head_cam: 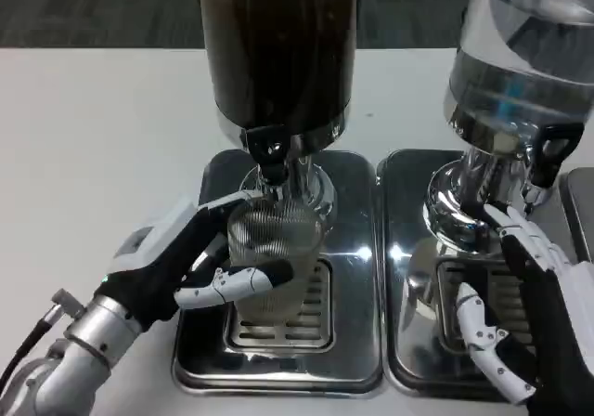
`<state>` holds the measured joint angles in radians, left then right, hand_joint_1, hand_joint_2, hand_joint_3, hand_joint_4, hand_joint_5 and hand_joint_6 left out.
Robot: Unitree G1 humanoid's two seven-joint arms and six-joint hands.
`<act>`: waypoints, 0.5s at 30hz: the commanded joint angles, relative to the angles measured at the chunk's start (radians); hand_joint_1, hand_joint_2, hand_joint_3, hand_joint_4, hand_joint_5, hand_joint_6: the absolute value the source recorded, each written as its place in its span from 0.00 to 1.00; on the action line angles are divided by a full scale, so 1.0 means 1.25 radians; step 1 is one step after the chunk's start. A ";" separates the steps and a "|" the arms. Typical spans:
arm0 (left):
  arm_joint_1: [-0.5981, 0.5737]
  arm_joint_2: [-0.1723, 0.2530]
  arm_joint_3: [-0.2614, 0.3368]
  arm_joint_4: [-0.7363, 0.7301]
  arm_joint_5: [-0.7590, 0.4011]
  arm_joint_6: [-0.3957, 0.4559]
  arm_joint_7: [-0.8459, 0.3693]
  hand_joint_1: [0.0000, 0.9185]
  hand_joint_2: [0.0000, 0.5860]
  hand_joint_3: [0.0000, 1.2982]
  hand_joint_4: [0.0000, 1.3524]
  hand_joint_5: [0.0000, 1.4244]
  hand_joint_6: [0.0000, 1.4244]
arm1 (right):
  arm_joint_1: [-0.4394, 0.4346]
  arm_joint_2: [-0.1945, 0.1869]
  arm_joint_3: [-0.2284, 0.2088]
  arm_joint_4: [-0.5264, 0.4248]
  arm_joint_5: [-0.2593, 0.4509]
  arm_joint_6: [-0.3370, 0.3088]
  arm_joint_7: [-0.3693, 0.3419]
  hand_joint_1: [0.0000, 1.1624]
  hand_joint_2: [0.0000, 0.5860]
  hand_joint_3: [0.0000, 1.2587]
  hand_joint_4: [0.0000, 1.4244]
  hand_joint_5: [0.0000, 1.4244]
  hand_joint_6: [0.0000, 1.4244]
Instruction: Grasp the cup under the faucet to collect the drink, then remove the cup.
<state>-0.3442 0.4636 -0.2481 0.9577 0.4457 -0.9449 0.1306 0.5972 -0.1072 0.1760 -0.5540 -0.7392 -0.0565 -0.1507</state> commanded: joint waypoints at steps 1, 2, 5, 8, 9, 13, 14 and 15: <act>0.010 0.023 -0.003 -0.028 0.018 -0.016 0.000 0.10 0.32 0.24 0.24 0.34 0.35 | -0.003 0.003 0.007 0.008 0.001 0.007 -0.002 0.37 1.00 0.16 0.07 0.06 0.04; 0.013 0.026 -0.003 -0.032 0.018 -0.016 0.000 0.10 0.32 0.24 0.24 0.34 0.35 | -0.003 0.003 0.008 0.009 0.000 0.006 -0.003 0.37 1.00 0.16 0.07 0.06 0.04; 0.024 0.035 0.004 -0.043 0.016 -0.013 0.003 0.09 0.30 0.24 0.24 0.35 0.37 | -0.001 0.003 0.012 0.009 -0.001 0.006 -0.004 0.37 1.00 0.16 0.07 0.06 0.04; 0.029 0.039 0.009 -0.049 0.012 -0.011 0.004 0.09 0.30 0.24 0.25 0.36 0.37 | 0.001 0.002 0.014 0.008 -0.002 0.007 -0.003 0.37 1.00 0.16 0.07 0.06 0.04; 0.031 0.040 0.010 -0.051 0.011 -0.011 0.004 0.09 0.29 0.24 0.25 0.36 0.37 | 0.002 0.002 0.014 0.007 -0.002 0.007 -0.003 0.37 1.00 0.16 0.07 0.06 0.04; 0.042 0.043 0.014 -0.061 0.010 -0.005 0.003 0.08 0.28 0.24 0.25 0.34 0.36 | 0.006 -0.001 0.011 0.002 0.000 0.008 -0.002 0.37 1.00 0.16 0.07 0.06 0.04; 0.044 0.044 0.014 -0.064 0.009 -0.004 0.002 0.07 0.27 0.24 0.24 0.33 0.35 | 0.007 -0.001 0.011 0.001 0.001 0.010 0.000 0.37 1.00 0.16 0.07 0.06 0.04; 0.049 0.045 0.015 -0.070 0.010 -0.001 0.003 0.07 0.27 0.24 0.23 0.32 0.34 | 0.009 -0.002 0.010 -0.001 0.003 0.009 0.001 0.37 1.00 0.16 0.07 0.06 0.04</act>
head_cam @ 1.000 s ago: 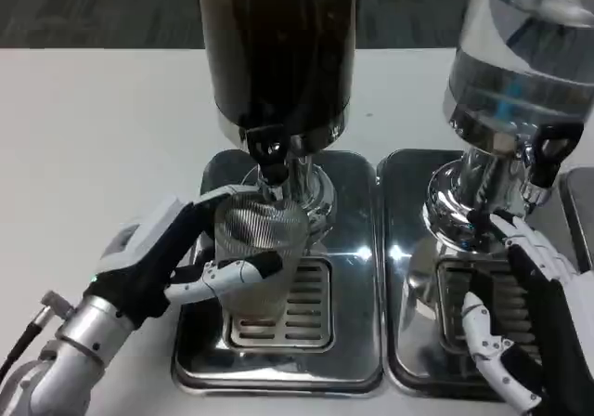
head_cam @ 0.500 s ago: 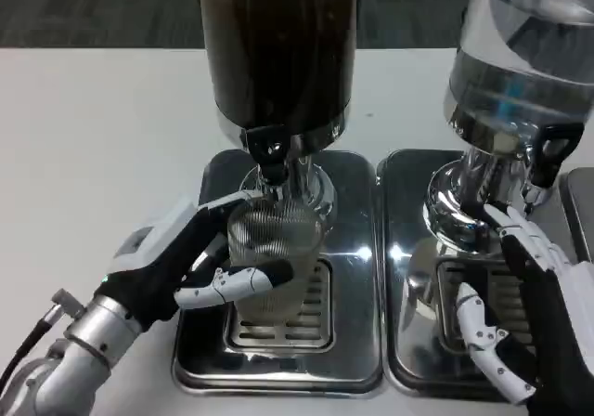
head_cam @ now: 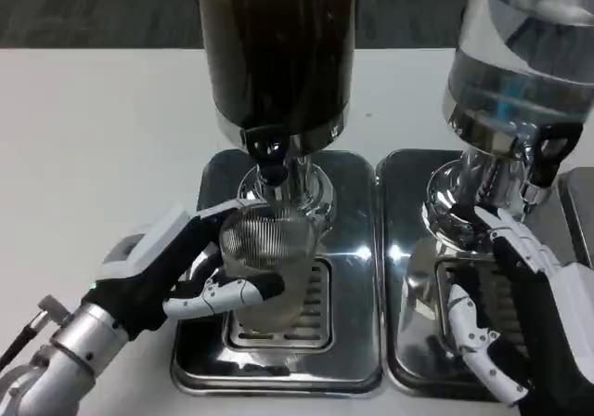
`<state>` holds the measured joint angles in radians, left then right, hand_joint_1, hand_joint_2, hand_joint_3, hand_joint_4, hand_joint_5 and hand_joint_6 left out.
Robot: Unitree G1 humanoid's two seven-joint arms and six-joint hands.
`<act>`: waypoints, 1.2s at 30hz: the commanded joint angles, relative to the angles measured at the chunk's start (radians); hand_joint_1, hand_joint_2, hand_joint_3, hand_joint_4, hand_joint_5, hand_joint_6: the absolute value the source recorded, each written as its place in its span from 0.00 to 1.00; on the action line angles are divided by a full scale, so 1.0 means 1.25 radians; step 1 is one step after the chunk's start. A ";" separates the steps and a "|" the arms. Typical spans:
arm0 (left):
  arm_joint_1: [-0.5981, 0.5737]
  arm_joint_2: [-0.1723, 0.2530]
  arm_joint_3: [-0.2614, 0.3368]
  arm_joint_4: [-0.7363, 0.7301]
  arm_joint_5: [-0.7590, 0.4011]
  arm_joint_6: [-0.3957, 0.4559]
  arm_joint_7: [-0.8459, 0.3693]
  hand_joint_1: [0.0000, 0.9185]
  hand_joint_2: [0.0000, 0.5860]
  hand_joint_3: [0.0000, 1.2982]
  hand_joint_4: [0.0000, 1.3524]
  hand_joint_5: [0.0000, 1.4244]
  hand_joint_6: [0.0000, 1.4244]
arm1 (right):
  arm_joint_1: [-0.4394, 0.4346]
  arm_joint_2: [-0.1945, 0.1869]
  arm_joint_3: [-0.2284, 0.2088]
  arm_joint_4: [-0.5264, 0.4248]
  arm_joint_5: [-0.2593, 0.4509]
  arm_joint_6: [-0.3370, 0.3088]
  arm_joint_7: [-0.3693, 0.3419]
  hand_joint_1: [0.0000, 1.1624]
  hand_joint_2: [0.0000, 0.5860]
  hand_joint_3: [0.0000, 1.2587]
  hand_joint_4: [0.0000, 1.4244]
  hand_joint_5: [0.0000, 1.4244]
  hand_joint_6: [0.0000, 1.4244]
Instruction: Grasp the cup under the faucet to collect the drink, then remove the cup.
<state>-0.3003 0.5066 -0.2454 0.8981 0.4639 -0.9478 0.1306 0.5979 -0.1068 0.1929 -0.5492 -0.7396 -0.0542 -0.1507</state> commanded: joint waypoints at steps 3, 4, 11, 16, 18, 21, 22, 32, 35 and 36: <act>0.022 0.016 0.015 -0.038 -0.006 0.013 -0.005 0.04 0.23 0.22 0.19 0.28 0.30 | 0.011 -0.004 -0.006 -0.008 0.006 0.007 0.003 0.37 1.00 0.16 0.07 0.06 0.04; 0.024 0.018 0.016 -0.043 -0.006 0.020 -0.007 0.03 0.22 0.21 0.17 0.27 0.28 | 0.011 -0.005 -0.006 -0.009 0.006 0.008 0.004 0.37 1.00 0.16 0.07 0.06 0.04; 0.043 0.032 0.023 -0.097 0.014 0.068 0.011 0.00 0.17 0.20 0.11 0.19 0.18 | 0.011 -0.009 -0.010 -0.013 0.013 0.007 0.007 0.37 1.00 0.16 0.07 0.06 0.05; 0.052 0.038 0.031 -0.126 0.027 0.095 0.016 0.00 0.16 0.19 0.08 0.18 0.16 | 0.014 -0.012 -0.012 -0.018 0.015 0.010 0.011 0.37 1.00 0.16 0.07 0.06 0.05; 0.052 0.041 0.031 -0.131 0.027 0.103 0.010 0.00 0.15 0.18 0.07 0.16 0.15 | 0.014 -0.013 -0.013 -0.020 0.017 0.010 0.011 0.37 1.00 0.16 0.07 0.06 0.06; 0.051 0.046 0.028 -0.138 0.032 0.115 0.005 0.00 0.14 0.18 0.04 0.14 0.14 | 0.015 -0.014 -0.014 -0.021 0.021 0.010 0.013 0.37 1.00 0.16 0.07 0.06 0.06; 0.051 0.047 0.027 -0.138 0.031 0.118 0.000 0.00 0.14 0.18 0.04 0.13 0.14 | 0.015 -0.014 -0.015 -0.021 0.021 0.010 0.012 0.37 1.00 0.16 0.07 0.06 0.06; 0.049 0.059 0.016 -0.147 0.033 0.117 -0.026 0.00 0.08 0.08 0.00 0.00 0.02 | 0.014 -0.008 -0.014 -0.024 0.020 0.013 0.010 0.37 1.00 0.16 0.07 0.07 0.06; 0.051 0.064 0.017 -0.162 0.042 0.117 -0.019 0.00 0.07 0.06 0.00 0.00 0.01 | 0.016 -0.008 -0.014 -0.025 0.021 0.014 0.011 0.37 1.00 0.16 0.07 0.07 0.06; 0.053 0.065 0.018 -0.169 0.044 0.117 -0.017 0.00 0.07 0.06 0.00 0.00 0.00 | 0.016 -0.008 -0.014 -0.026 0.022 0.014 0.011 0.37 1.00 0.16 0.07 0.07 0.06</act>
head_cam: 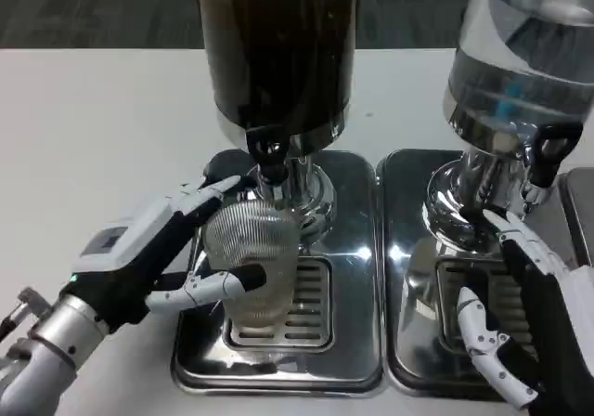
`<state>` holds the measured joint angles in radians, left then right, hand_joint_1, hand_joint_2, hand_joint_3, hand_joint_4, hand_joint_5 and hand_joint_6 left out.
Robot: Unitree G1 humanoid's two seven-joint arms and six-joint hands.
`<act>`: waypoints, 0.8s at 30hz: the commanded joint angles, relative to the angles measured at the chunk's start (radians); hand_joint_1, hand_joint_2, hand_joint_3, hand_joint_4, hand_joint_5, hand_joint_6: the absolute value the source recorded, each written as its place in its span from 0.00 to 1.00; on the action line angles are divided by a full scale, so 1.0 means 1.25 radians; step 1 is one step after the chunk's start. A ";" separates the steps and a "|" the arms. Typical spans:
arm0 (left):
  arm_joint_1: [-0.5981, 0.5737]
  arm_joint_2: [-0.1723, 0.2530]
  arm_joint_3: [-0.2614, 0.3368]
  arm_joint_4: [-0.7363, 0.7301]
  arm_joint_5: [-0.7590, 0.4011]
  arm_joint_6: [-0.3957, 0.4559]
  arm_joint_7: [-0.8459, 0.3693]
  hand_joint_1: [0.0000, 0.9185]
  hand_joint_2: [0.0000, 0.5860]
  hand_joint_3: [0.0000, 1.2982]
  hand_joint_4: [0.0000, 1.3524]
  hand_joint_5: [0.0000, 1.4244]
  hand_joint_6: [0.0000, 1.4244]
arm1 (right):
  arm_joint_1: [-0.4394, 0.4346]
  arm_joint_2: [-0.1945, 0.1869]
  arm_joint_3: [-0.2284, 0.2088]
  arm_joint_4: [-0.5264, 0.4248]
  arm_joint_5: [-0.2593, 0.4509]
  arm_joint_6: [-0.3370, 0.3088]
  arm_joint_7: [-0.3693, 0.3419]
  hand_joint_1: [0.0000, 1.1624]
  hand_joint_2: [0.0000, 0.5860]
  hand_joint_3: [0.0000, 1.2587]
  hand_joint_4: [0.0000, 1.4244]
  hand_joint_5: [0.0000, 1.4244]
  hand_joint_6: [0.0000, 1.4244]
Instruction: Grasp the cup under the faucet to collect the drink, then remove the cup.
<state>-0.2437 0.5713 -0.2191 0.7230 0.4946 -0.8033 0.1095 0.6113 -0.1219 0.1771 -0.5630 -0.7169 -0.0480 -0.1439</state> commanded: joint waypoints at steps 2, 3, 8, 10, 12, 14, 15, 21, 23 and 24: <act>0.010 0.015 0.001 -0.041 0.023 0.002 0.001 0.00 0.07 0.06 0.00 0.00 0.00 | 0.005 0.003 -0.002 -0.016 0.005 0.011 0.008 0.37 1.00 0.16 0.07 0.07 0.06; 0.012 0.016 0.003 -0.048 0.024 0.002 0.002 0.00 0.07 0.06 0.00 0.00 0.00 | 0.004 0.002 -0.003 -0.016 0.008 0.012 0.008 0.37 1.00 0.16 0.07 0.07 0.06; 0.024 0.018 0.014 -0.089 0.022 0.008 0.003 0.00 0.07 0.04 0.00 0.00 0.00 | -0.001 0.001 -0.004 -0.015 0.009 0.012 0.010 0.37 1.00 0.16 0.07 0.07 0.06; 0.028 0.020 0.018 -0.104 0.024 0.014 0.002 0.00 0.07 0.04 0.00 0.00 0.00 | -0.001 0.000 -0.006 -0.015 0.008 0.013 0.010 0.37 1.00 0.16 0.07 0.07 0.07; 0.033 0.021 0.021 -0.116 0.027 0.021 0.004 0.00 0.07 0.04 0.00 0.00 0.00 | -0.001 0.000 -0.007 -0.015 0.009 0.014 0.010 0.37 1.00 0.16 0.07 0.07 0.07; 0.037 0.023 0.025 -0.125 0.029 0.025 0.006 0.00 0.07 0.04 0.00 0.00 0.00 | -0.002 0.002 -0.006 -0.013 0.011 0.014 0.011 0.37 1.00 0.16 0.07 0.07 0.07; 0.041 0.025 0.028 -0.131 0.030 0.028 0.008 0.00 0.08 0.04 0.00 0.00 0.00 | -0.003 0.002 -0.006 -0.011 0.011 0.013 0.011 0.37 1.00 0.16 0.07 0.07 0.07; 0.065 0.031 0.057 -0.165 0.021 0.042 0.010 0.00 0.08 0.04 0.00 0.00 0.00 | -0.010 -0.001 -0.007 -0.006 0.014 0.012 0.013 0.37 1.00 0.16 0.07 0.07 0.07; 0.072 0.032 0.067 -0.175 0.016 0.043 0.007 0.00 0.08 0.04 0.00 0.00 0.00 | -0.013 -0.002 -0.008 -0.004 0.016 0.011 0.014 0.37 1.00 0.17 0.07 0.07 0.07; 0.080 0.035 0.076 -0.184 0.009 0.043 0.006 0.00 0.08 0.04 0.00 0.00 0.00 | -0.015 -0.002 -0.008 -0.003 0.017 0.012 0.015 0.37 1.00 0.17 0.07 0.07 0.07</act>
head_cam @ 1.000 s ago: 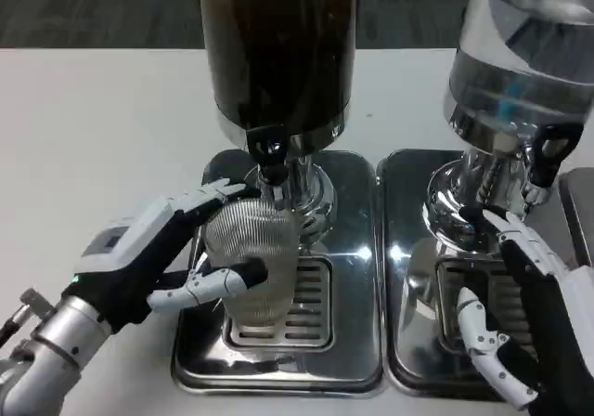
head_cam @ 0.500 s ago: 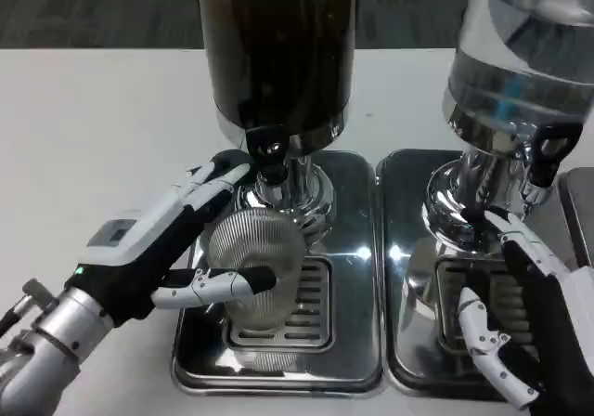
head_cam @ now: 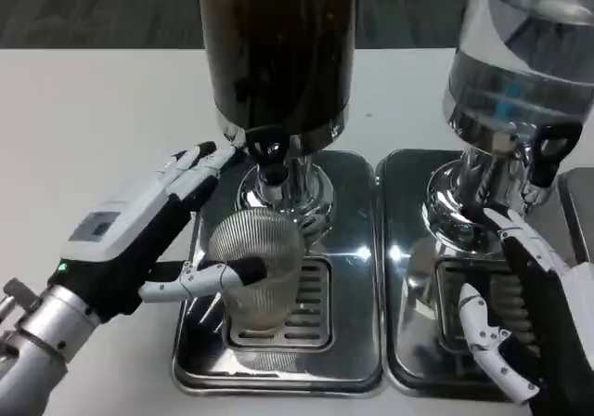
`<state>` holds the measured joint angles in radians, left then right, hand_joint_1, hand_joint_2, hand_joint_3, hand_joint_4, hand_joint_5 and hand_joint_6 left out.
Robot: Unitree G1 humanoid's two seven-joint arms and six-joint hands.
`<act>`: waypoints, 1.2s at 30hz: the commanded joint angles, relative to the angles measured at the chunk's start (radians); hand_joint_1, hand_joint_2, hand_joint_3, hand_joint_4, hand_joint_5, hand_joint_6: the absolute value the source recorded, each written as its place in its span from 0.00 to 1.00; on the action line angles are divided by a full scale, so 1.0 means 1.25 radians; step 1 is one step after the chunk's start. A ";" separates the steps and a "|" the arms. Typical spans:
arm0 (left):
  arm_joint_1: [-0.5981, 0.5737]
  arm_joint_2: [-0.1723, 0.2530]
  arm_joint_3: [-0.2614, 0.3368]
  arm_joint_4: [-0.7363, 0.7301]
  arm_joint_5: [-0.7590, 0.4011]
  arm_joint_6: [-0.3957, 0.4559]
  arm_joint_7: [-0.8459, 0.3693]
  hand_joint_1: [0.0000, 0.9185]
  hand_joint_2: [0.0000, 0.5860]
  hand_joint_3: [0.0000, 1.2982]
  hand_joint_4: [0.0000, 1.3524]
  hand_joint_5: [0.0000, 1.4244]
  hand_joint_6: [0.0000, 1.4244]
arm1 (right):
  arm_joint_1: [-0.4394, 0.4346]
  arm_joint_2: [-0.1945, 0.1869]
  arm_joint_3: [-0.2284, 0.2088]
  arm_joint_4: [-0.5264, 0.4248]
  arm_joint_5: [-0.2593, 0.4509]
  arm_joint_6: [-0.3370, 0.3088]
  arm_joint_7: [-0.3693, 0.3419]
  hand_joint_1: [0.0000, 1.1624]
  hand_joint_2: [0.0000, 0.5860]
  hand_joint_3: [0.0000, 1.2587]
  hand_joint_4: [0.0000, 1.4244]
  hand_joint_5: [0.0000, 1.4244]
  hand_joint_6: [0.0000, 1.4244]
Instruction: Grasp the cup under the faucet to collect the drink, then remove the cup.
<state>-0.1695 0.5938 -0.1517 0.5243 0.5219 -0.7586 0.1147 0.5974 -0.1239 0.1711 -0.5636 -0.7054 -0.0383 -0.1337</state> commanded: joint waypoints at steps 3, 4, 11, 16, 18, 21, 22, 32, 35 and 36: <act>0.043 0.022 0.046 -0.051 -0.037 0.008 -0.009 0.00 0.08 0.04 0.00 0.00 0.00 | -0.005 0.000 -0.001 -0.001 0.008 0.004 0.006 0.37 1.00 0.17 0.07 0.07 0.07; 0.050 0.024 0.052 -0.059 -0.044 0.009 -0.013 0.00 0.08 0.05 0.00 0.00 0.00 | -0.004 0.000 -0.001 0.000 0.009 0.003 0.006 0.37 1.00 0.17 0.07 0.07 0.07; 0.112 0.039 0.117 -0.128 -0.127 0.005 -0.042 0.00 0.09 0.06 0.00 0.00 0.02 | 0.004 0.004 0.003 0.002 0.010 0.002 -0.001 0.37 1.00 0.17 0.07 0.07 0.07; 0.123 0.032 0.158 -0.140 -0.264 -0.014 -0.114 0.00 0.15 0.10 0.04 0.06 0.07 | 0.002 0.005 0.006 0.000 0.005 0.001 -0.003 0.37 1.00 0.17 0.07 0.07 0.07; 0.118 0.028 0.168 -0.141 -0.324 -0.012 -0.152 0.00 0.14 0.12 0.06 0.08 0.09 | -0.001 0.006 0.008 0.002 0.005 0.001 -0.003 0.37 1.00 0.17 0.07 0.07 0.07; 0.104 0.023 0.178 -0.139 -0.404 0.001 -0.216 0.00 0.17 0.17 0.15 0.16 0.14 | -0.004 0.006 0.008 0.003 0.005 0.002 -0.005 0.37 1.00 0.17 0.07 0.07 0.07; 0.097 0.022 0.182 -0.138 -0.434 0.009 -0.243 0.00 0.17 0.18 0.17 0.19 0.16 | -0.003 0.007 0.008 0.004 0.005 0.002 -0.006 0.37 1.00 0.17 0.07 0.07 0.07; 0.014 0.020 0.230 -0.134 -0.657 0.142 -0.501 0.00 0.18 0.29 0.28 0.28 0.23 | -0.015 0.011 0.010 0.017 0.004 0.002 -0.009 0.37 1.00 0.17 0.07 0.07 0.07; 0.000 0.014 0.242 -0.139 -0.694 0.184 -0.554 0.00 0.17 0.29 0.28 0.28 0.23 | -0.020 0.011 0.009 0.020 0.004 0.002 -0.009 0.37 1.00 0.17 0.07 0.07 0.07; -0.004 0.012 0.246 -0.140 -0.700 0.193 -0.568 0.00 0.18 0.29 0.28 0.29 0.24 | -0.021 0.011 0.009 0.022 0.005 0.001 -0.008 0.37 1.00 0.17 0.07 0.07 0.07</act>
<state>-0.1544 0.6181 0.1415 0.3603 -0.3254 -0.5499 -0.5545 0.5779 -0.1131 0.1847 -0.5458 -0.7020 -0.0379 -0.1336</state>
